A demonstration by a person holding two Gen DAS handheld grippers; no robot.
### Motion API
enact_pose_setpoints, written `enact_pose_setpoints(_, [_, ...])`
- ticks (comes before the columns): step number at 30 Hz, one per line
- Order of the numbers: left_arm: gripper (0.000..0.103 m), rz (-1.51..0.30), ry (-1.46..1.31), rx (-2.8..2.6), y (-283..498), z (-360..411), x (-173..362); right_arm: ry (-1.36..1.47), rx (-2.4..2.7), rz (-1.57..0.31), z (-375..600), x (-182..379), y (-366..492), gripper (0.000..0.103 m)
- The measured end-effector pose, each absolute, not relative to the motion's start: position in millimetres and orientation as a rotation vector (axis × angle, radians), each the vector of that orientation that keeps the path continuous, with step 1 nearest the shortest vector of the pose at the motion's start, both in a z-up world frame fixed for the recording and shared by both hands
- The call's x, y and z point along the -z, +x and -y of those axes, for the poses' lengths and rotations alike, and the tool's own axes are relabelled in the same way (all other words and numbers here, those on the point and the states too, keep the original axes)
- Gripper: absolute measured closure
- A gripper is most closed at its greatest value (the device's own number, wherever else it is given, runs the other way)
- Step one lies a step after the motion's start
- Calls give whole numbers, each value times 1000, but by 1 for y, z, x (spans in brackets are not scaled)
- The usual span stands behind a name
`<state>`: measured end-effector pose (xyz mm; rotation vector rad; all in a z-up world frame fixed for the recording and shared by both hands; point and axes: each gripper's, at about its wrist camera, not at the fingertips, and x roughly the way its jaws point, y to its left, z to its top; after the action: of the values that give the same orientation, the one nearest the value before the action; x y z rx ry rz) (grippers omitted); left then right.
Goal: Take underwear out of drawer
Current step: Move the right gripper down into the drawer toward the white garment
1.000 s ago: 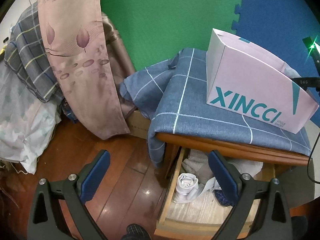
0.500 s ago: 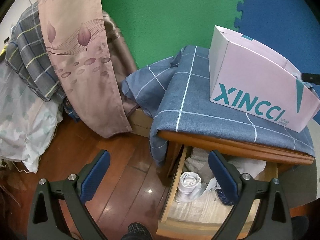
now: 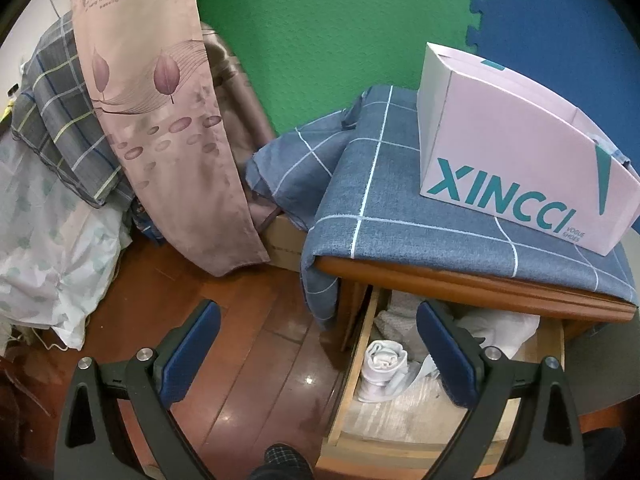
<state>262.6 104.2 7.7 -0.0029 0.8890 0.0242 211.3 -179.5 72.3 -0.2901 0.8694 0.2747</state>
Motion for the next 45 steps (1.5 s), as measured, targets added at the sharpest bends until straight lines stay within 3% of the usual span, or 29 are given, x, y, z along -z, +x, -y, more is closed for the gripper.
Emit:
enact_pose_setpoints(10, [5, -925, -9, -27, 266, -105, -2, -350, -361, -1004, 158, 50, 222, 23])
enact_pose_setpoints(22, [5, -952, -27, -17, 269, -108, 2, -553, -356, -996, 116, 131, 241, 21])
enact_pose_setpoints(27, [5, -963, -17, -22, 271, -106, 5, -501, -333, -1016, 109, 142, 248, 21])
enact_pose_setpoints(38, [5, -969, -39, -14, 270, -108, 5, -920, -507, -867, 46, 137, 220, 21])
enact_pose_setpoints(45, [5, -967, -57, -18, 269, -112, 4, -1059, -533, -892, 8, 155, 241, 21])
